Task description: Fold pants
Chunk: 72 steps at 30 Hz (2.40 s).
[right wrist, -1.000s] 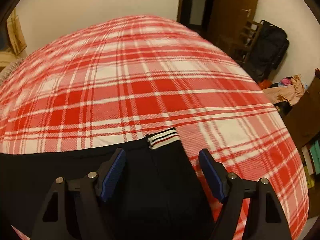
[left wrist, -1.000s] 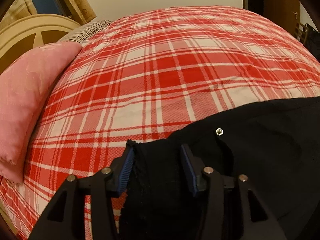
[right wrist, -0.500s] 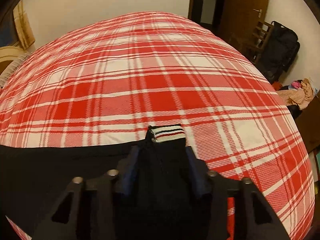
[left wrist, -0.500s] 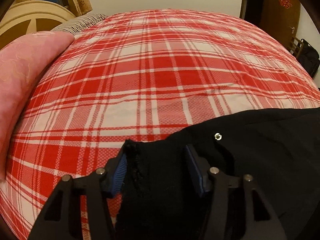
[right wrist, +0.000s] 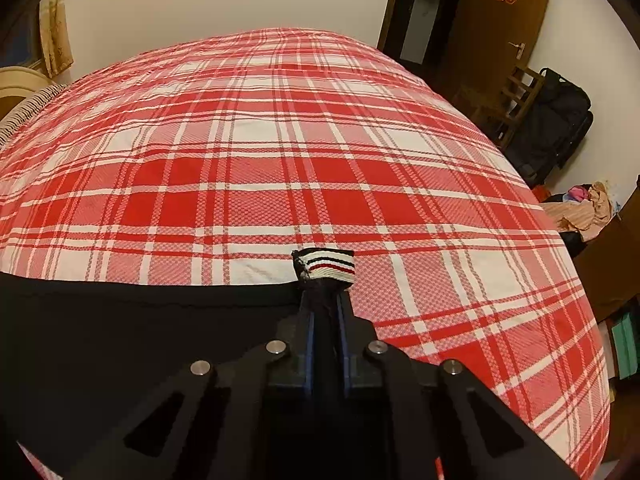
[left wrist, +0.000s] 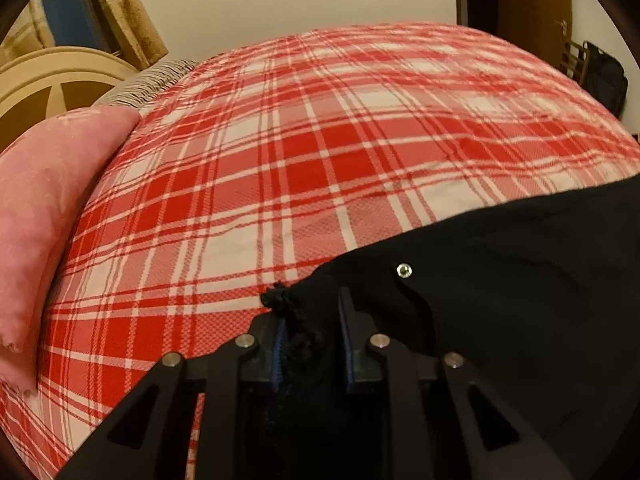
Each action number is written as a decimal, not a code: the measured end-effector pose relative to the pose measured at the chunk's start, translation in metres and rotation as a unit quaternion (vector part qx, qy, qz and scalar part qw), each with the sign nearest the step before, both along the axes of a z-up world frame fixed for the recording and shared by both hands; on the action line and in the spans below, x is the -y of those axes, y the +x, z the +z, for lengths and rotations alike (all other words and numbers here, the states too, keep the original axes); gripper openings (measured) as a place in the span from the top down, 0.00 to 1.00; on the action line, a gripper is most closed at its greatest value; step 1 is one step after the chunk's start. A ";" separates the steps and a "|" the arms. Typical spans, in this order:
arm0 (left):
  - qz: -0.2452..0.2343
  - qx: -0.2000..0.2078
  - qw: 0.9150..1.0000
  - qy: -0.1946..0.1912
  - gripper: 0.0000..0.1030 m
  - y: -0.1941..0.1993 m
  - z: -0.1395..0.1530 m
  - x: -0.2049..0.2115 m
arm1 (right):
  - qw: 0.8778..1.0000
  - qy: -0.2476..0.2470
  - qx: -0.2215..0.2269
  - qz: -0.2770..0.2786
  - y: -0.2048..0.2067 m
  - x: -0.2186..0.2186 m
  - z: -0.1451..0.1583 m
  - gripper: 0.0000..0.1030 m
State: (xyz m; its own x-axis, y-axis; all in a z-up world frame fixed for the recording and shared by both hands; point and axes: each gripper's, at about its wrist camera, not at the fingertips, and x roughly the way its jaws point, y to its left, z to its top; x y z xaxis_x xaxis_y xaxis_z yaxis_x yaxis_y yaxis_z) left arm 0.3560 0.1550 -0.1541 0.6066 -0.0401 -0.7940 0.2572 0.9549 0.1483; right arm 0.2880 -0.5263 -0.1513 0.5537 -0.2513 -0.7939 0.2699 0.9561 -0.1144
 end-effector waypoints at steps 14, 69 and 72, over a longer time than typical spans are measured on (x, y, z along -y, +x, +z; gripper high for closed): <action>-0.009 0.075 0.996 -0.046 0.79 -0.036 0.058 -0.008 | 0.998 -0.015 0.054 -0.007 -0.069 -0.013 0.061 0.92; -0.069 0.155 0.973 -0.157 0.78 -0.228 0.024 -0.074 | 0.909 -0.063 -0.015 0.411 -0.234 -0.432 0.013 0.58; -0.070 0.158 0.971 -0.164 0.78 -0.227 0.028 -0.073 | 0.911 -0.049 -0.021 0.409 -0.217 -0.450 -0.001 0.58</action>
